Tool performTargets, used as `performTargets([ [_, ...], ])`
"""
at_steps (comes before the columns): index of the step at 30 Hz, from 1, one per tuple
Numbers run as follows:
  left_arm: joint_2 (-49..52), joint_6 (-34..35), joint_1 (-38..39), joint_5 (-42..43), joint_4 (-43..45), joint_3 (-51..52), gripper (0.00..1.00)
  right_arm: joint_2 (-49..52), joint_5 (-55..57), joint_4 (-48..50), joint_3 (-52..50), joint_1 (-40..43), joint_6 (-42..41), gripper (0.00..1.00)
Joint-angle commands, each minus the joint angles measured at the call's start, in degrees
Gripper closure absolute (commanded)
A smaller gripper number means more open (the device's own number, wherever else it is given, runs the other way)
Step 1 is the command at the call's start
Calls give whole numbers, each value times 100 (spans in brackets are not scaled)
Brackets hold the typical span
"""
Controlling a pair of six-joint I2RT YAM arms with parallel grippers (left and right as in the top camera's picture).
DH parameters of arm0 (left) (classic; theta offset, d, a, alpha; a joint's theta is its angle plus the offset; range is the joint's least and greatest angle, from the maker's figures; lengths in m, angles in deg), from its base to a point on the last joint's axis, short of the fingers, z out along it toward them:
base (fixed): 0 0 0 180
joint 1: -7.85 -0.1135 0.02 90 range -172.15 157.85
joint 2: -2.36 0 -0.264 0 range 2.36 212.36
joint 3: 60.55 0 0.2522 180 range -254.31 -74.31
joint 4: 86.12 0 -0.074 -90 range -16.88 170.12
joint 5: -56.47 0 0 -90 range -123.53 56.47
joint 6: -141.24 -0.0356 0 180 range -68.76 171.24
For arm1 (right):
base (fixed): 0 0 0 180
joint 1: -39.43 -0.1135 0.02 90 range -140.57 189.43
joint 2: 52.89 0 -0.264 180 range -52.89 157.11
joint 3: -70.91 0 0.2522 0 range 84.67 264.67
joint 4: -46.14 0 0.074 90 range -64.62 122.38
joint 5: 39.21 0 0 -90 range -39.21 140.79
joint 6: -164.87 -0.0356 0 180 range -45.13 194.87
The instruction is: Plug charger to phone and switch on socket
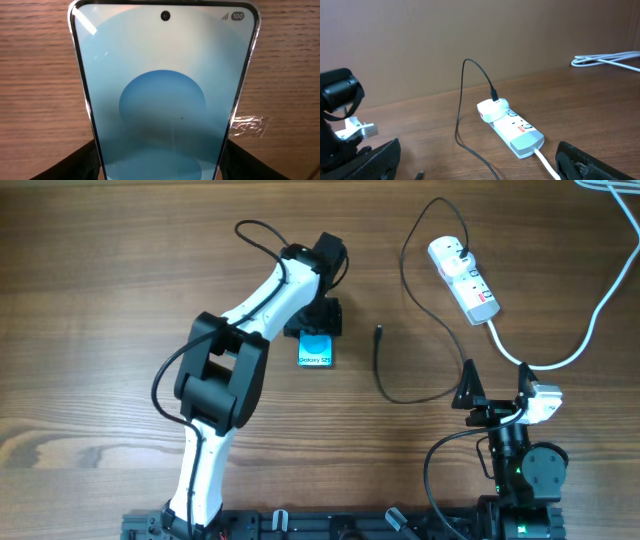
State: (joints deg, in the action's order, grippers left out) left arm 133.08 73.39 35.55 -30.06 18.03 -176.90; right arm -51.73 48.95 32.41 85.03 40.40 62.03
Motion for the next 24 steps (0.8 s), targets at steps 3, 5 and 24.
performTargets([
  [3,-518,79,-208,715,-170,15,31,-35,74,24,-7,39,-81,0],
  [5,-549,76,-262,881,-221,15,31,-35,74,24,-7,39,-81,0],
  [24,-557,55,-1231,5075,-286,15,30,-35,74,24,-7,39,-81,0],
])
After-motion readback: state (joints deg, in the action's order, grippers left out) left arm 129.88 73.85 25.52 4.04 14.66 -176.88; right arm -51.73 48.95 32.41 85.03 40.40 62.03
